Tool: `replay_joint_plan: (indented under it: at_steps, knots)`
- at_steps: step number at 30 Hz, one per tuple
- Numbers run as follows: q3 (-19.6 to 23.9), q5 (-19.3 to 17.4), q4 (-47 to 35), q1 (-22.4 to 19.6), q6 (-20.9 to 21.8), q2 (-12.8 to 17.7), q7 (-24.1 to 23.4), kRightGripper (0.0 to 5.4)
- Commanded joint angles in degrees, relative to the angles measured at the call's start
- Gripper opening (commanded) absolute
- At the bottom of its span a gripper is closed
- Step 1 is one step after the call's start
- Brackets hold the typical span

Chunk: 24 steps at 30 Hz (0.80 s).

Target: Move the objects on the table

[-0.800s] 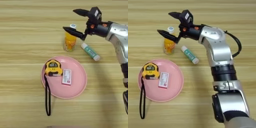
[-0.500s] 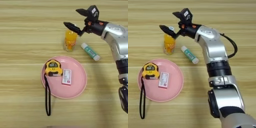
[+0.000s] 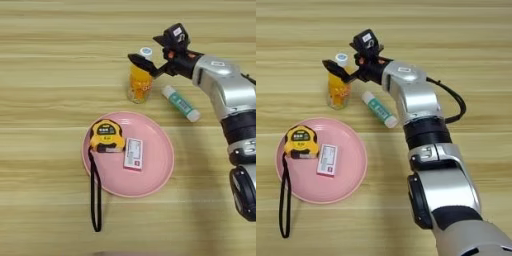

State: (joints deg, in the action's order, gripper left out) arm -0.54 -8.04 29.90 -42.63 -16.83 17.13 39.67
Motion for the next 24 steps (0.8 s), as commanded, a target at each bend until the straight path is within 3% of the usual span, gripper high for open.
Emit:
replay_joint_plan:
  at_steps: [1,9,24]
  knots:
    - [0.0,1.3,0.9,-6.4,2.0,0.4,-2.0,5.38]
    - [-0.2,2.8,7.1,-7.9,4.3,-0.7,-2.7,5.38]
    - [-0.6,3.7,9.2,-8.2,6.5,-1.2,-2.5,3.74]
